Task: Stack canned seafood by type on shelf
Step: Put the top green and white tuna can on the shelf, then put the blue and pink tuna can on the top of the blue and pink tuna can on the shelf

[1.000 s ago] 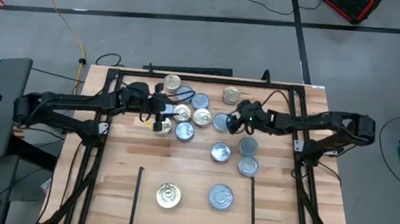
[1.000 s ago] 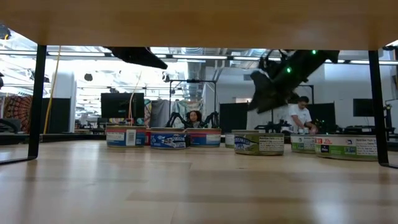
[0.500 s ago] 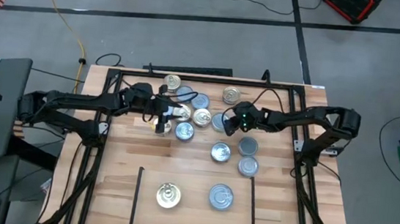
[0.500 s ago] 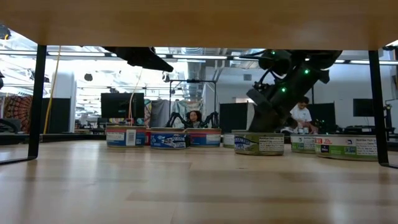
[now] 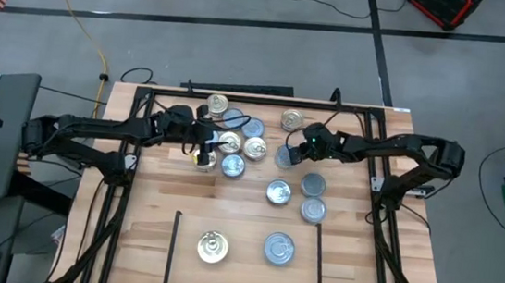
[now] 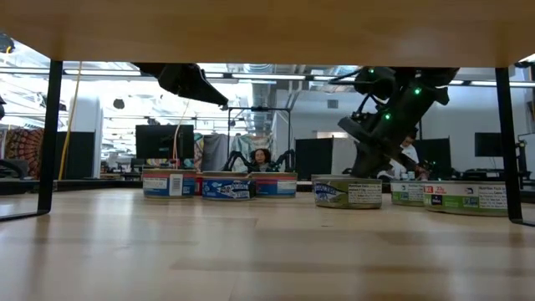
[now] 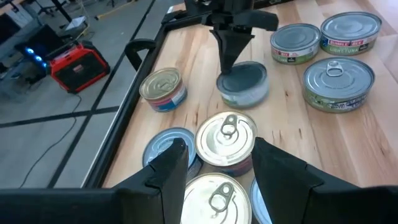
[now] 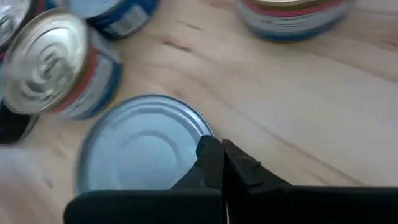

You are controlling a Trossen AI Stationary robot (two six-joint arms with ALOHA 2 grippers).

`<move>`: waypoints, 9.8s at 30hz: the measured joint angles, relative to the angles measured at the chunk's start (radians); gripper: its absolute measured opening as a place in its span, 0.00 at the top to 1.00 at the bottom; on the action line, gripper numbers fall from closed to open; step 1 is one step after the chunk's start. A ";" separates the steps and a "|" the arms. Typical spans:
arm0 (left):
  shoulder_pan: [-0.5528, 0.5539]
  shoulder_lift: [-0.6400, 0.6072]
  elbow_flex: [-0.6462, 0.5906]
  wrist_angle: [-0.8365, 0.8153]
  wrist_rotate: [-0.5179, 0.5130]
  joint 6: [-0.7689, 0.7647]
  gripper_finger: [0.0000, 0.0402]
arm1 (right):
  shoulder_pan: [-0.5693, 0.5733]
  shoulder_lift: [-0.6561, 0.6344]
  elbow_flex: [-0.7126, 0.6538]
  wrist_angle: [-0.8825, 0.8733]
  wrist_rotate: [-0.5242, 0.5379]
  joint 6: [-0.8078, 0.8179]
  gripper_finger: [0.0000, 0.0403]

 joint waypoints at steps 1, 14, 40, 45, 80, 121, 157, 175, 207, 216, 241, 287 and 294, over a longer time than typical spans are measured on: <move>0.000 0.000 0.000 0.000 0.000 0.000 0.58 | -0.008 0.000 0.000 -0.008 0.000 0.001 0.95; 0.000 0.000 0.000 -0.003 -0.001 0.004 0.58 | -0.049 -0.025 -0.003 -0.083 0.006 -0.005 0.90; 0.000 0.000 0.000 -0.007 0.001 0.003 0.58 | 0.353 0.092 0.640 -0.856 0.077 -0.982 0.18; 0.000 0.000 0.000 -0.014 0.000 0.000 0.58 | 0.352 0.234 0.781 -1.043 0.126 -1.176 0.07; -0.002 -0.188 0.001 -0.160 -0.078 0.010 0.58 | 0.233 0.473 0.931 -1.203 0.129 -1.588 0.59; -0.004 -0.446 0.000 -0.338 0.237 -0.069 0.58 | 0.342 0.471 1.354 -1.095 -1.070 -0.387 0.58; -0.005 -0.634 -0.073 -0.251 0.296 -0.127 0.58 | 0.484 0.657 1.355 -1.013 -1.145 -0.227 0.55; -0.005 -0.634 -0.073 -0.255 0.285 -0.135 0.58 | 0.433 0.631 1.371 -1.011 -1.088 -0.141 0.33; -0.005 -0.634 -0.073 -0.255 0.255 -0.138 0.58 | 0.523 0.585 1.363 -1.043 -0.939 -0.141 0.33; -0.005 -0.634 -0.073 -0.255 0.255 -0.145 0.58 | 0.542 0.585 1.363 -0.996 -0.905 -0.095 0.33; -0.004 -0.490 -0.186 -0.076 0.069 -0.185 0.58 | 0.160 0.131 0.462 -0.398 0.245 -0.326 0.38; -0.002 -0.320 -0.186 -0.013 -0.242 -0.005 0.58 | 0.117 0.112 0.022 0.187 0.413 -0.135 0.71; -0.003 -0.320 -0.186 -0.013 -0.241 -0.013 0.58 | 0.195 -0.057 0.073 0.023 0.325 -0.402 0.69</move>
